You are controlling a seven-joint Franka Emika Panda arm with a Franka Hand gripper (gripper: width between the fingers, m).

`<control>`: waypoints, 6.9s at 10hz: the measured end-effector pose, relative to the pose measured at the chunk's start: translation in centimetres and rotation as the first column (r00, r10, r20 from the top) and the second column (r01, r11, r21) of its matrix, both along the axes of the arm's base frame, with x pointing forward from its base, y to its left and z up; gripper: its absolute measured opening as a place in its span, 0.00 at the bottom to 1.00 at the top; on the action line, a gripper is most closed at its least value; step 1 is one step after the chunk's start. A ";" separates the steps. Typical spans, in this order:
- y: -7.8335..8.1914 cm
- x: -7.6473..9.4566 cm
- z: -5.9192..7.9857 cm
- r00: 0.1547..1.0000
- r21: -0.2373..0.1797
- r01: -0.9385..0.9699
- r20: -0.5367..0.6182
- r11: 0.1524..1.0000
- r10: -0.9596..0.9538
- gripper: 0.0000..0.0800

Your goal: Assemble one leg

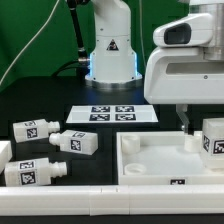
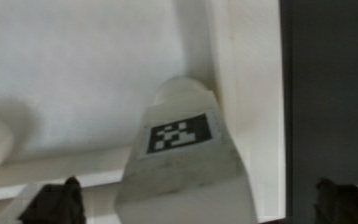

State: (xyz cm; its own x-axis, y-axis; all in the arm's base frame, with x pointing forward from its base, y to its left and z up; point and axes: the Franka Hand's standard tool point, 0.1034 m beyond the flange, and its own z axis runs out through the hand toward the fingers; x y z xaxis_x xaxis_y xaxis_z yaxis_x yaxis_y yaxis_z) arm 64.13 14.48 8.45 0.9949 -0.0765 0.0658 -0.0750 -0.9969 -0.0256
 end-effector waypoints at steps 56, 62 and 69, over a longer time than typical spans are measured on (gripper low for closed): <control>-0.2 -1.4 -0.1 0.492 0.065 0.870 -0.041 0.489 -0.870 0.35; -0.8 -1.2 -0.1 0.726 0.045 0.687 -0.021 0.725 -0.687 0.75; -0.5 -1.2 -0.4 0.984 -0.020 0.176 0.013 0.984 -0.176 0.81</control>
Offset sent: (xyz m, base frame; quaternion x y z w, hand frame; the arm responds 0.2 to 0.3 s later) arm 0.0000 0.0000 0.0000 0.0000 0.0000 0.0000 1.0000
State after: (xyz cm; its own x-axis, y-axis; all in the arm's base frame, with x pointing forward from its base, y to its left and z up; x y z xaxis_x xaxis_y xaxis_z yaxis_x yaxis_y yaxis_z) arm 62.98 14.03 8.09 0.9652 -0.2491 0.0801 -0.2493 -0.9684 -0.0071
